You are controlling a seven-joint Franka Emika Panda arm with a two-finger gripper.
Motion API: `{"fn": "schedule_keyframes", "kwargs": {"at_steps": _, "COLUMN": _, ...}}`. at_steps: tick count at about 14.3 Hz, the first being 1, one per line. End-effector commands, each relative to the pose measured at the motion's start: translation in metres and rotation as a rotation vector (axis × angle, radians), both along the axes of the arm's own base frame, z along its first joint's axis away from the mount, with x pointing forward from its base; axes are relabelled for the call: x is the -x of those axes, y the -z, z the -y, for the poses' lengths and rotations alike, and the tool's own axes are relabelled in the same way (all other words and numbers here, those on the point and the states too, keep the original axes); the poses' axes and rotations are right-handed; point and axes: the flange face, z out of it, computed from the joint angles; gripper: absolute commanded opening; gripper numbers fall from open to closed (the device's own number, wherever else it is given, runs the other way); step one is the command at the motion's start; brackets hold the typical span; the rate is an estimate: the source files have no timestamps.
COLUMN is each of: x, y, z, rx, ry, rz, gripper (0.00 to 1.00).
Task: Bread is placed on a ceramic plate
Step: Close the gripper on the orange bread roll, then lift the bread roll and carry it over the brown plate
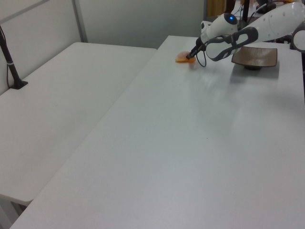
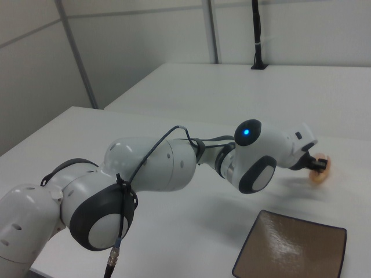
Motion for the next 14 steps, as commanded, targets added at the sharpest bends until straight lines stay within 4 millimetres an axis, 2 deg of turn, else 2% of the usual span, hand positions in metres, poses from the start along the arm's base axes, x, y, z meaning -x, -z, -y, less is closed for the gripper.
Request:
{"fn": "schedule_keyframes", "kwargs": {"at_steps": 1, "x": 0.016, "y": -0.045, "z": -0.001, "rx": 0.004, "ry": 0.000, "rz": 0.022, "gripper": 0.02}}
{"fn": "schedule_keyframes", "kwargs": {"at_steps": 3, "x": 0.021, "y": -0.072, "z": -0.008, "rx": 0.005, "ry": -0.003, "rz": 0.036, "gripper": 0.02}}
{"fn": "schedule_keyframes", "kwargs": {"at_steps": 8, "x": 0.054, "y": -0.130, "z": -0.022, "rx": -0.009, "ry": -0.007, "rz": 0.014, "gripper": 0.02}}
{"fn": "schedule_keyframes", "kwargs": {"at_steps": 9, "x": 0.063, "y": -0.156, "z": -0.026, "rx": -0.028, "ry": -0.014, "rz": -0.027, "gripper": 0.02}}
{"fn": "schedule_keyframes", "kwargs": {"at_steps": 11, "x": 0.075, "y": -0.189, "z": -0.031, "rx": -0.055, "ry": -0.023, "rz": -0.084, "gripper": 0.02}}
{"fn": "schedule_keyframes", "kwargs": {"at_steps": 12, "x": 0.084, "y": -0.205, "z": -0.036, "rx": -0.068, "ry": -0.027, "rz": -0.114, "gripper": 0.02}}
{"fn": "schedule_keyframes", "kwargs": {"at_steps": 13, "x": 0.094, "y": -0.214, "z": -0.036, "rx": -0.076, "ry": -0.024, "rz": -0.133, "gripper": 0.02}}
{"fn": "schedule_keyframes", "kwargs": {"at_steps": 14, "x": 0.113, "y": -0.228, "z": -0.039, "rx": -0.083, "ry": -0.024, "rz": -0.160, "gripper": 0.02}}
